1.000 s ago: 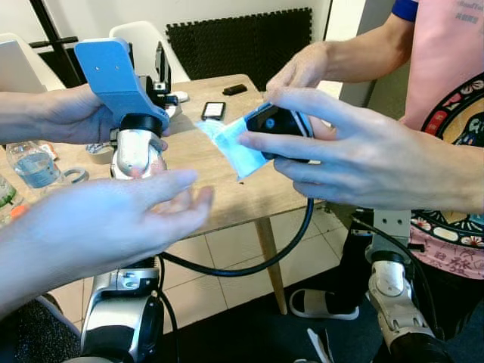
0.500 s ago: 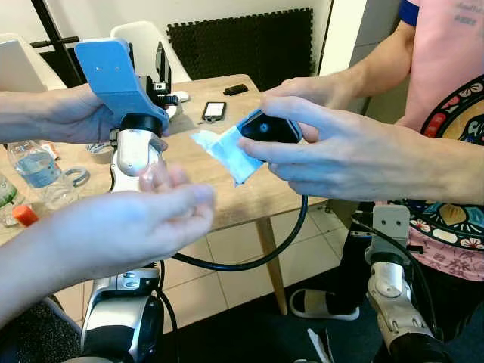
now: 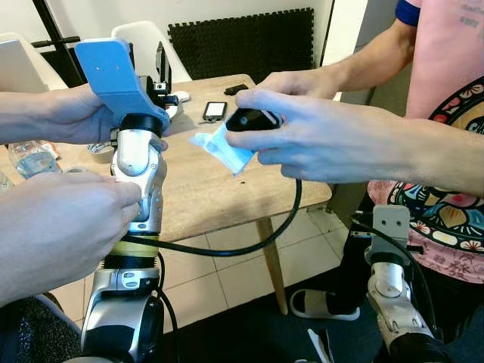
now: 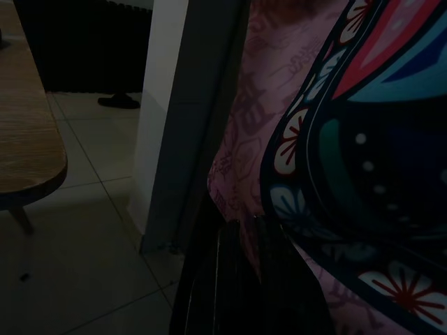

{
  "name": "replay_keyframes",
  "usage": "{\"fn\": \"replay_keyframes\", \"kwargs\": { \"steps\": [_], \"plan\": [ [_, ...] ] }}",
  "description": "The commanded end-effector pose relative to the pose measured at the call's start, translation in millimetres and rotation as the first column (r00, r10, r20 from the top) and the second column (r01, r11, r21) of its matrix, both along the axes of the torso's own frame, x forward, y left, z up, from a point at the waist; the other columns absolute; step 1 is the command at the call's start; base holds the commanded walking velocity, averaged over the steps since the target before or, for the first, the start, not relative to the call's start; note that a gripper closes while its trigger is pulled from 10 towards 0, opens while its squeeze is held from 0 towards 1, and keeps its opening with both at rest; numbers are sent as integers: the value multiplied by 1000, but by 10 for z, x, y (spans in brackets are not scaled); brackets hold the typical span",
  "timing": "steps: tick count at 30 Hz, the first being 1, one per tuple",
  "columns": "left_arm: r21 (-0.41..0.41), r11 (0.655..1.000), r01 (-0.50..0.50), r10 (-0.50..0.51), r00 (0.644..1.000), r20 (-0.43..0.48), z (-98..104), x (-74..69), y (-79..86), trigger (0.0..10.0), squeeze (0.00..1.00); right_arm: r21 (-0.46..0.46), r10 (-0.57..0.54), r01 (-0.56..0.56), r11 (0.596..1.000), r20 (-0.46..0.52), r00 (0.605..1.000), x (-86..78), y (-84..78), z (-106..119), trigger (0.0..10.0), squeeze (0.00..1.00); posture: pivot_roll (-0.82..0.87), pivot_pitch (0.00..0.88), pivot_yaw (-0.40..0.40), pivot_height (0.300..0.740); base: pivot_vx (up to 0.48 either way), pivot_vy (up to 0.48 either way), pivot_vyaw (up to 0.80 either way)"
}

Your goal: Restocking fridge

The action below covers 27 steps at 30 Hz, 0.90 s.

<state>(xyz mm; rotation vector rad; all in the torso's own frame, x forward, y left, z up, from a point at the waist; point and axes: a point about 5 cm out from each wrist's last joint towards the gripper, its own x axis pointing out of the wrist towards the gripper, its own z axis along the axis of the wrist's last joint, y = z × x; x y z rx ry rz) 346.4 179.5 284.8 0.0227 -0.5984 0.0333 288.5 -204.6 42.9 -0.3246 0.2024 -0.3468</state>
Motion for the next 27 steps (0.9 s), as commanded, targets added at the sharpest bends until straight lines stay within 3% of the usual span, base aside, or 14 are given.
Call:
{"fn": "replay_keyframes", "kwargs": {
  "steps": [1,27],
  "plan": [
    [29,1000,0,1,1000,-11,1,15,-6,10000,0,9,-13,13,1000,5,1000,13,-28,5,10000,0,-7,0,12,740,0,0,0],
    [29,1000,-1,2,1000,-10,2,29,0,10000,0,8,-18,18,1000,3,1000,14,-37,0,10000,0,-9,0,11,740,0,0,0]
  ]
}}
